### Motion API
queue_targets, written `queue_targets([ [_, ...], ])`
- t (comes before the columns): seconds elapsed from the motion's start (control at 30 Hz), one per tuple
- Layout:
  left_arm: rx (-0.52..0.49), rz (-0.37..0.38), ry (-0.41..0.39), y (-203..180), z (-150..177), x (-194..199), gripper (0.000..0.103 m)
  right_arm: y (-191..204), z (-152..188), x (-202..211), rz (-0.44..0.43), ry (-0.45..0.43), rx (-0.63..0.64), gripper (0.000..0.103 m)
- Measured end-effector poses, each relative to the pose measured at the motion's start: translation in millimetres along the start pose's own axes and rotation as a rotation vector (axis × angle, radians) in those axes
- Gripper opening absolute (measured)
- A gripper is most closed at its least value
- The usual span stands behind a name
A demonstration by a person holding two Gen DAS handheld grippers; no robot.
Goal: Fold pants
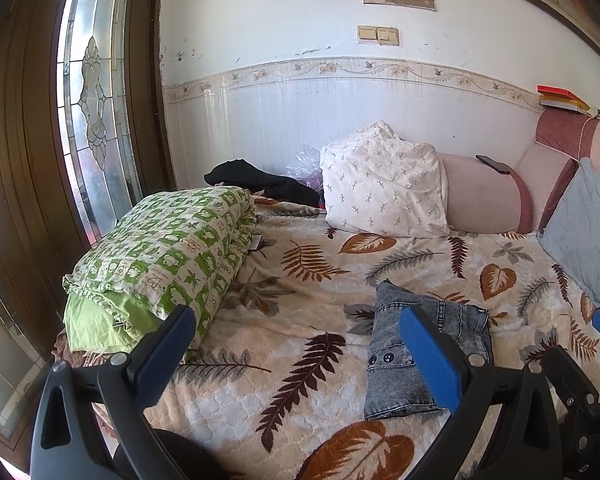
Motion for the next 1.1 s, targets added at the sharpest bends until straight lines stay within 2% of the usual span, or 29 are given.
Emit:
queue_targets([
  [0.37, 0.001, -0.002, 0.016, 3, 6, -4, 0.103, -1, 4, -4, 0.000, 0.009, 0.001, 0.103],
  [0.67, -0.005, 0.019, 0.044, 0, 17, -11, 0.103, -6, 13, -13, 0.007, 0.052, -0.006, 0.103],
  [0.8, -0.030, 0.041, 0.060, -6, 18, -15, 0.103, -10, 12, -13, 0.036, 0.049, 0.016, 0.103],
  [0.97, -0.068, 0.090, 0.057, -22, 12, -11, 0.103, -21, 9, -11, 0.060, 0.038, -0.016, 0.103],
  [1.1, -0.047, 0.133, 0.062, -28, 8, -8, 0.103, -20, 1, -15, 0.051, 0.032, -0.020, 0.103],
])
Point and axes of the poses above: each gripper's, at about its wrist camera, not at the fingertips, and x roughly against the way its jaws point, y to its left, z to its underside, the point moved 10 cm from there along -x, roughly the way its jaws point, and after that the axes turned 13 degrees about -y, right-handed, at the moved point
